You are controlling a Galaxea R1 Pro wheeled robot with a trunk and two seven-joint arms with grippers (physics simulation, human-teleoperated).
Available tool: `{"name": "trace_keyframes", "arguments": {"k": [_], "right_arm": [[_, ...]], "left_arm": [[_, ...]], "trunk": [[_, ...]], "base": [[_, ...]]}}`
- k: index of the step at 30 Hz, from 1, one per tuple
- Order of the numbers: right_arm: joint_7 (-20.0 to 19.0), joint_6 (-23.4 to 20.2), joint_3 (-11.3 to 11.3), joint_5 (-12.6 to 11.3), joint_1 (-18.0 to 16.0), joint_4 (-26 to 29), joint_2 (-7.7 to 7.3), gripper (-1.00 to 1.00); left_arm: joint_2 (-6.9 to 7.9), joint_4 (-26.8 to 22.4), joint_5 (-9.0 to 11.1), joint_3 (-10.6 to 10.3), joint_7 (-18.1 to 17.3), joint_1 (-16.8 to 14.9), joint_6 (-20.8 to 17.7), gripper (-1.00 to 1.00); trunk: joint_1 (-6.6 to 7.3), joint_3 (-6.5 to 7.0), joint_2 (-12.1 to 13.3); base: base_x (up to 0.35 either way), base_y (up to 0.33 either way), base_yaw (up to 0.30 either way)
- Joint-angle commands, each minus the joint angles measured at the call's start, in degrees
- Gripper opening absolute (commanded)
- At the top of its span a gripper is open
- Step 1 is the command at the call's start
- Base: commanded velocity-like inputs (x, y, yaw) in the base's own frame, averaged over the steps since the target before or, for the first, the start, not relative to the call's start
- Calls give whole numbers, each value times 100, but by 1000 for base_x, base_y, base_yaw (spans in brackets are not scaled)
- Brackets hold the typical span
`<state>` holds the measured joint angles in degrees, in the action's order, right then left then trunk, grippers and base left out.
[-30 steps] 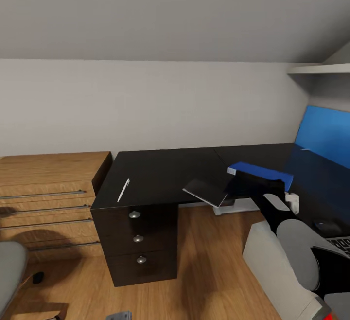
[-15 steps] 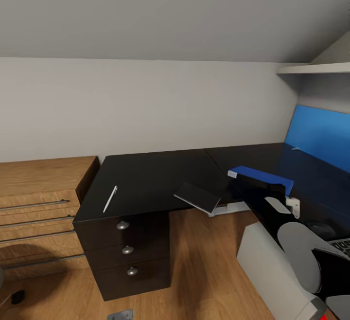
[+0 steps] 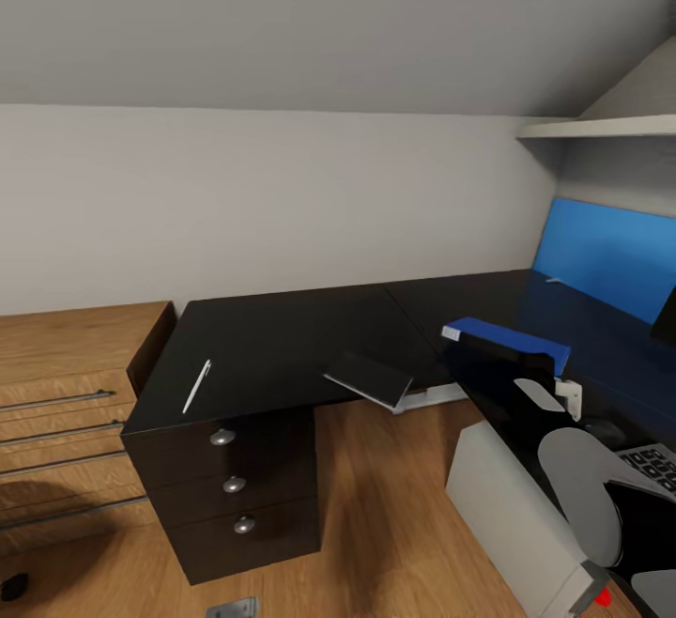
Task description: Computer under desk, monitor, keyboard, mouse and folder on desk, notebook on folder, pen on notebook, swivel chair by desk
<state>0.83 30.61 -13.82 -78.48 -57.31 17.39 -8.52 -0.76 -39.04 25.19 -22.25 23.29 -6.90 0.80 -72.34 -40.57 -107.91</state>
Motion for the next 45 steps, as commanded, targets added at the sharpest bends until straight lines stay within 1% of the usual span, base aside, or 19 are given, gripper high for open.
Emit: {"name": "trace_keyframes", "arguments": {"k": [1, 5, 8, 9, 10, 12, 14, 17, 24, 29, 34, 44, 45], "right_arm": [[13, 24, -24, -162, 0, -202, -2, -100], [14, 15, -24, -165, 0, -208, -1, -100], [14, -2, -24, -167, 0, -209, -1, -100], [14, -3, -2, -54, 31, -22, 32, -100], [17, 19, -4, 49, 60, 41, 64, -100], [18, 23, -5, 292, 114, 115, 127, -100], [20, 28, -6, 533, 113, 154, 143, -100], [17, 32, -10, 896, 145, 185, 214, -100], [14, 11, -15, 1646, 204, 309, 223, -100], [14, 10, -16, 2135, 210, 339, 219, -100], [14, 15, -16, 2561, 211, 354, 219, -100], [14, 15, -16, 3166, 211, 427, 219, -100], [14, 15, -16, 8, 211, 63, 219, -100]], "left_arm": [[5, -7, 52, -29, 42, -4, 8, 100], [5, -7, 53, -34, 34, -4, 10, 100], [5, -7, 49, -40, 28, -4, 8, 100], [-28, -20, 47, -42, 12, -4, 20, 100], [-60, -14, 39, -46, 6, -4, 27, 100], [-76, -12, 37, -47, 5, -4, 28, 100], [-86, -10, 34, -49, 3, -4, 30, 100], [-166, -8, 31, -46, 1, -4, 39, 100], [-193, -7, 30, -45, 0, -4, 42, 100], [-196, -7, 29, -50, 0, -4, 43, 100], [-197, -7, 29, -50, 0, -4, 43, 100], [-197, -7, 31, -50, 0, -4, 43, 100], [-197, -7, 32, -50, 0, -4, 43, 100]], "trunk": [[0, -8, -2], [0, -10, -2], [0, -10, -2], [1, -10, -1], [1, -10, -1], [1, -10, -1], [1, -10, -1], [1, -10, -1], [1, -10, -1], [1, -10, -1], [1, -10, -1], [1, -10, -1], [1, -10, -1]], "base": [[0, 0, -21], [37, 0, -10], [227, 0, -2], [0, 0, 0], [0, 0, 0], [0, 0, 0], [0, 0, 0], [0, 0, 0], [0, 0, 0], [0, 0, 0], [0, 0, 0], [0, 0, 0], [0, 0, 0]]}}
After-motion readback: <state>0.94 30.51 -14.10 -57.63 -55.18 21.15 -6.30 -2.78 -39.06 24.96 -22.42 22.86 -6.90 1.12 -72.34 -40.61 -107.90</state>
